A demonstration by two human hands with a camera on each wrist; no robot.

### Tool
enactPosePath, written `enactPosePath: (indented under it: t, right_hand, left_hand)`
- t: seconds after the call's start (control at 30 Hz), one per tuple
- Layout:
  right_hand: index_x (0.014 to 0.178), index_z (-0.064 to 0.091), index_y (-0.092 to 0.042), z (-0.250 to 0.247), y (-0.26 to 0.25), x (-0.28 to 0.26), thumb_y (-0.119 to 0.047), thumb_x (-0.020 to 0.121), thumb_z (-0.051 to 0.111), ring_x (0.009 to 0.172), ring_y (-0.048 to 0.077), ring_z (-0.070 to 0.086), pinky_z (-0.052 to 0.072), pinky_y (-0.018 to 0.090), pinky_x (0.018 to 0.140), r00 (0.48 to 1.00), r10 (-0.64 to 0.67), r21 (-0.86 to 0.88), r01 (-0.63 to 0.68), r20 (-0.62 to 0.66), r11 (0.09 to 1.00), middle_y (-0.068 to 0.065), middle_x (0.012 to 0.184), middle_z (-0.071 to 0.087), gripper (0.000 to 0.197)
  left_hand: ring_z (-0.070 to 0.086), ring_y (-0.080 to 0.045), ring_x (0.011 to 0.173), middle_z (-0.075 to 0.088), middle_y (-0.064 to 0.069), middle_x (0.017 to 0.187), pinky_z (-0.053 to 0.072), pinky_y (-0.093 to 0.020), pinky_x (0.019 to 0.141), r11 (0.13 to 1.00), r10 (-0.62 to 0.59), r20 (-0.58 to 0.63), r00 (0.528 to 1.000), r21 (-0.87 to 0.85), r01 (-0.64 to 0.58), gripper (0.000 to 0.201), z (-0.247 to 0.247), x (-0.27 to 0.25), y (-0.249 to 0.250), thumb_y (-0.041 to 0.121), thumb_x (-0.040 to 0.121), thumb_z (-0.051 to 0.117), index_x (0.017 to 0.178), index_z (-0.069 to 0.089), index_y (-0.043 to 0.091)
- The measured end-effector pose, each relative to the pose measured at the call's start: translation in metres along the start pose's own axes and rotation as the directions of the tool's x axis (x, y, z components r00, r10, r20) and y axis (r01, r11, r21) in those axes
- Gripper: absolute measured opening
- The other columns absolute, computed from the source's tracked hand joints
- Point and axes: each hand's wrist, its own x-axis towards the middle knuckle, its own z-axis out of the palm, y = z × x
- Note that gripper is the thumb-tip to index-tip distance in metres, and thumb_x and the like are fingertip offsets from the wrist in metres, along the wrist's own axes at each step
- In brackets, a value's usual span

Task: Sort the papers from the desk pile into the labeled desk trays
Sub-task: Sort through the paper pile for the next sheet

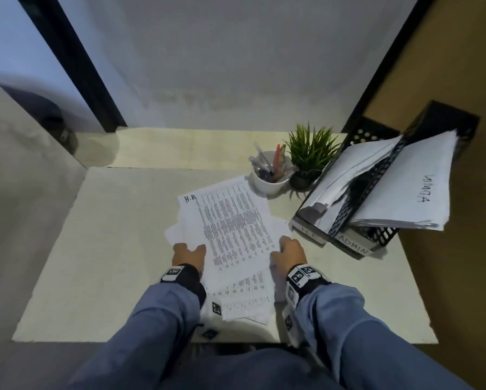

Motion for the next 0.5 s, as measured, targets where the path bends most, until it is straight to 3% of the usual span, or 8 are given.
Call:
enactPosePath:
  t: [0.07,0.13,0.23,0.3,0.37,0.43,0.5]
  right_hand:
    - [0.062,0.032,-0.02,0.003,-0.001,-0.001,-0.005,0.081,0.054,0.072,0.017,0.042,0.024,0.021,0.047,1.0,0.012,0.051,-0.013,0.021,0.999,-0.004,0.064,0.035,0.033]
    - [0.059,0.033,-0.017,0.007,-0.003,-0.006,0.002,0.079,0.052,0.057,0.016,0.035,0.019,0.021,0.043,0.999,0.041,0.083,-0.043,0.019,0.996,-0.004,0.058,0.03,0.033]
    - [0.057,0.022,-0.017,0.01,-0.003,-0.009,0.013,0.072,0.043,0.055,0.016,0.018,0.016,0.022,0.049,0.994,0.104,0.155,-0.108,0.031,0.982,-0.001,0.061,0.022,0.04]
    - [0.062,0.035,-0.016,0.009,0.002,-0.009,0.013,0.072,0.049,0.061,0.015,0.026,0.023,0.022,0.059,0.989,0.143,0.243,-0.147,0.034,0.959,0.003,0.068,0.03,0.034]
    - [0.093,0.057,-0.01,0.005,0.005,-0.01,0.009,0.073,0.064,0.077,0.017,0.043,0.036,0.023,0.07,0.986,0.147,0.41,-0.167,0.079,0.897,0.005,0.087,0.046,0.028]
    - [0.121,0.051,-0.004,-0.002,0.002,-0.015,0.004,0.074,0.072,0.092,0.018,0.05,0.044,0.022,0.081,0.986,0.134,0.596,-0.165,0.097,0.786,0.004,0.105,0.048,0.052]
    - [0.109,0.054,0.001,-0.007,0.001,-0.019,0.003,0.075,0.071,0.078,0.016,0.054,0.049,0.017,0.067,0.992,0.093,0.672,-0.124,0.083,0.73,0.006,0.096,0.055,0.038]
  left_hand:
    - [0.061,-0.036,0.099,0.057,-0.02,0.119,0.052,-0.044,0.087,0.998,0.039,0.018,0.999,0.046,-0.04,0.069,-0.004,-0.023,0.015,0.032,0.078,0.065,0.135,0.034,0.007]
    - [0.059,-0.035,0.099,0.059,-0.019,0.112,0.046,-0.033,0.083,0.978,0.135,0.051,0.99,0.154,-0.142,0.048,-0.007,-0.029,0.018,0.02,0.085,0.062,0.125,0.047,-0.001]
    - [0.058,-0.043,0.105,0.063,-0.029,0.11,0.049,-0.043,0.089,0.95,0.222,0.085,0.971,0.204,-0.235,0.034,-0.013,-0.03,0.012,0.01,0.084,0.062,0.114,0.06,-0.004]
    - [0.063,-0.042,0.094,0.067,-0.029,0.101,0.053,-0.045,0.082,0.948,0.251,0.099,0.963,0.178,-0.266,0.023,-0.021,-0.033,0.009,0.005,0.081,0.064,0.103,0.069,0.001]
    - [0.064,-0.034,0.078,0.069,-0.025,0.086,0.049,-0.033,0.071,0.934,0.285,0.143,0.948,0.182,-0.308,0.014,-0.028,-0.036,0.007,-0.001,0.078,0.066,0.091,0.072,-0.002]
    - [0.062,-0.031,0.077,0.066,-0.021,0.078,0.042,-0.027,0.069,0.911,0.321,0.182,0.929,0.208,-0.356,0.009,-0.033,-0.038,0.006,-0.006,0.076,0.068,0.083,0.073,-0.004]
    - [0.064,-0.029,0.082,0.068,-0.016,0.08,0.047,-0.027,0.072,0.896,0.344,0.19,0.92,0.225,-0.382,0.02,-0.035,-0.04,0.004,-0.016,0.074,0.06,0.077,0.074,-0.001]
